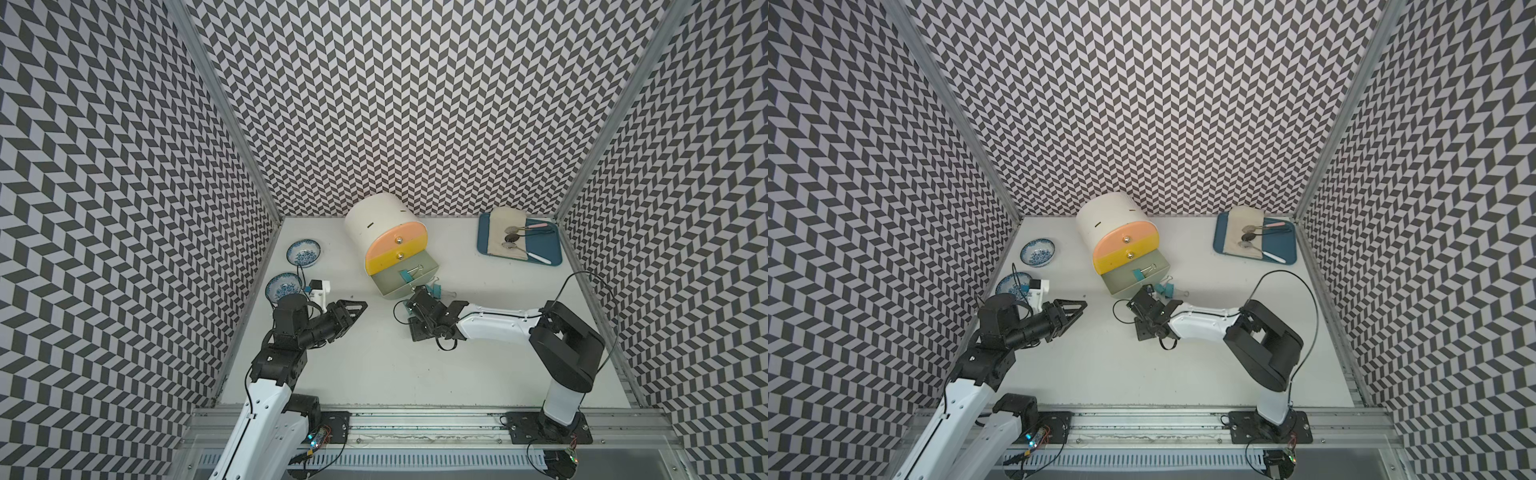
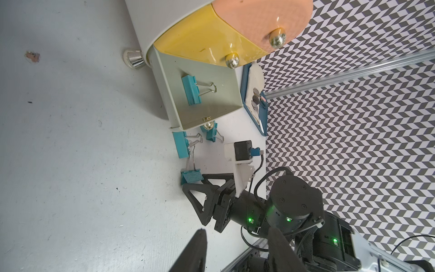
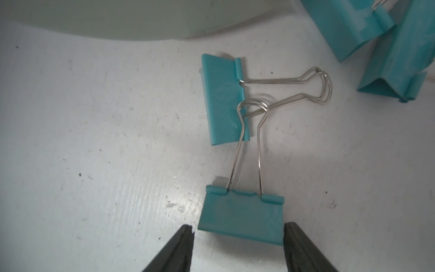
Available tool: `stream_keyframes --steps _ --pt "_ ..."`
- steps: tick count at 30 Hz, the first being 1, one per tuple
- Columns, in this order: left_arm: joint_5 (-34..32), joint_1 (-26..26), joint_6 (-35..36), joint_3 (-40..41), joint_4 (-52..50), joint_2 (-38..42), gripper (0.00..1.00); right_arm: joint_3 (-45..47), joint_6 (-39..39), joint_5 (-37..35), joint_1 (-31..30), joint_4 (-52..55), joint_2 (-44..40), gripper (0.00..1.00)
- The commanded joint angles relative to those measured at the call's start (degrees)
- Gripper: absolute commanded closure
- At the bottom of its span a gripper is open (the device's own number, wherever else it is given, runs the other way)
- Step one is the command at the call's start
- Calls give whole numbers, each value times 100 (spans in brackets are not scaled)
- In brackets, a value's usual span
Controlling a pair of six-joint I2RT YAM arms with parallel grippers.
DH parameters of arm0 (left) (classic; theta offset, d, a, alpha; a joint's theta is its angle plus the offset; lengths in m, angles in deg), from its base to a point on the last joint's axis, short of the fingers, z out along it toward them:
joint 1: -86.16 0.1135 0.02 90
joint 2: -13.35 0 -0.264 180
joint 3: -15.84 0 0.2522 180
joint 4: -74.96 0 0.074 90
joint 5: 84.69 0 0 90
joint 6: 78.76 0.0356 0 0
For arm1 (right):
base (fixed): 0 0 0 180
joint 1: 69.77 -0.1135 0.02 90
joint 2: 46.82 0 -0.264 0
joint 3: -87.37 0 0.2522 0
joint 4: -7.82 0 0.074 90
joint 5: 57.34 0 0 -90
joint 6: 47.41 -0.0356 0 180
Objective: Put the binder clips in the drawer according to color
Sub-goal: Pick up the binder clip at the center of the board.
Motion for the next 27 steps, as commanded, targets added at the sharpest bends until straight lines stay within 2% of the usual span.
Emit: stream_keyframes --steps 1,11,23,27 --pt "-17 31 24 98 16 85 54 -144 59 -158 15 -72 81 38" --pt "-72 30 -115 183 154 121 54 51 166 -123 24 -110 -179 50" --pt "-91 15 -221 183 586 -216 54 547 221 -144 38 46 -1210 53" --pt "-95 -30 -273 178 809 -394 54 629 175 -71 227 114 -1586 53"
